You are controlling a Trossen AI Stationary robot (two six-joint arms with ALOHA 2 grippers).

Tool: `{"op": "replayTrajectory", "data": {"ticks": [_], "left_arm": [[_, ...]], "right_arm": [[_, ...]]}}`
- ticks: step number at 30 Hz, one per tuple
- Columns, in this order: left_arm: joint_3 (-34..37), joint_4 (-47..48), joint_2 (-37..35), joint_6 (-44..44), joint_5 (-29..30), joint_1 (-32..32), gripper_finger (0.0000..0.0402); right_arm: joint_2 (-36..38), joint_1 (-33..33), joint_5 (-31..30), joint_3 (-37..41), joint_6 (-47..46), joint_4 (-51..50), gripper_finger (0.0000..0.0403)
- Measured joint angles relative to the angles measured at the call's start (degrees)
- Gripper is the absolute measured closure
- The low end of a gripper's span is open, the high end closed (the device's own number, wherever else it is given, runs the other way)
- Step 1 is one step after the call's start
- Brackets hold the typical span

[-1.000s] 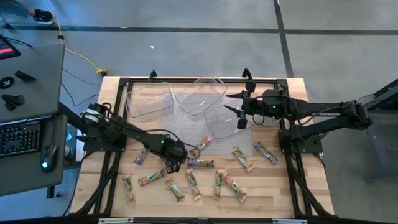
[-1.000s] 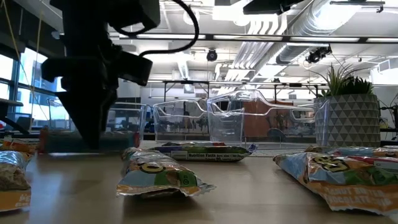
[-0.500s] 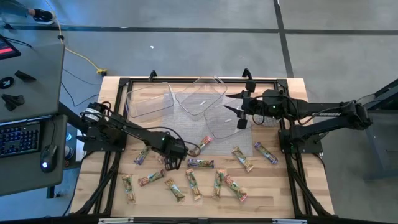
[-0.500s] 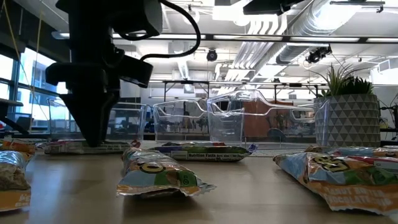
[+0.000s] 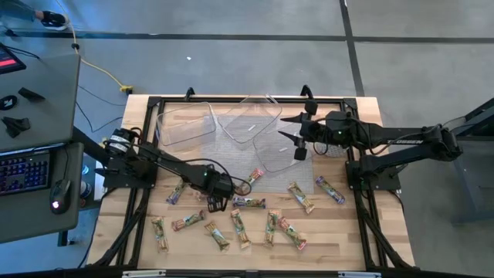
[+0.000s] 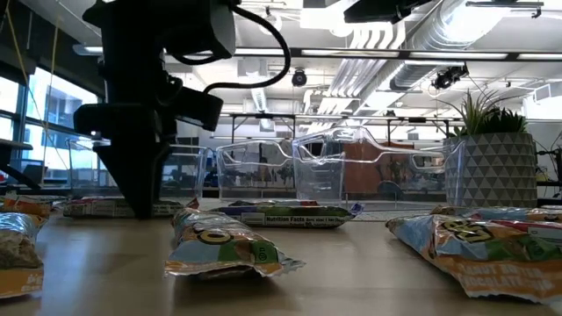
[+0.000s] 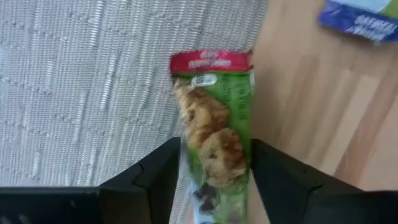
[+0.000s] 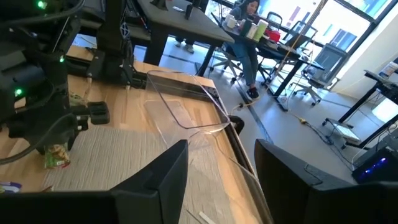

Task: Pick and place Granola Bars by type
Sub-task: Put the red granola bar into the left transparent bin

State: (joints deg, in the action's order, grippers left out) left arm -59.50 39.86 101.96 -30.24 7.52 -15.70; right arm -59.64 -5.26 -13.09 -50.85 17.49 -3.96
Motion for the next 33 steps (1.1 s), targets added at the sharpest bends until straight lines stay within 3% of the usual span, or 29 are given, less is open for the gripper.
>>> {"op": "replayTrajectory", "data": {"ticks": [11,19,24,30,33], "left_arm": [[-0.3,0.2,-0.3,0.0,-2.4,0.0,0.0284],[-7.0,11.0,-1.5,0.7,-4.0,0.0,0.0293],[-15.2,26.3,-1.7,4.3,3.3,0.0,0.0294],[-25.6,48.8,-2.0,4.3,21.7,2.2,0.0294],[-28.2,49.0,-4.9,5.7,27.5,5.0,0.0294]], "right_arm": [[0.0,0.0,0.0,0.0,-3.0,-1.1,0.0233],[0.0,0.0,0.0,0.0,-4.5,-1.3,0.0233],[0.0,0.0,0.0,0.0,-4.1,-1.3,0.0233],[0.0,0.0,0.0,0.0,-4.0,-1.3,0.0233],[0.0,0.0,0.0,0.0,-4.0,-1.3,0.0233]]}}
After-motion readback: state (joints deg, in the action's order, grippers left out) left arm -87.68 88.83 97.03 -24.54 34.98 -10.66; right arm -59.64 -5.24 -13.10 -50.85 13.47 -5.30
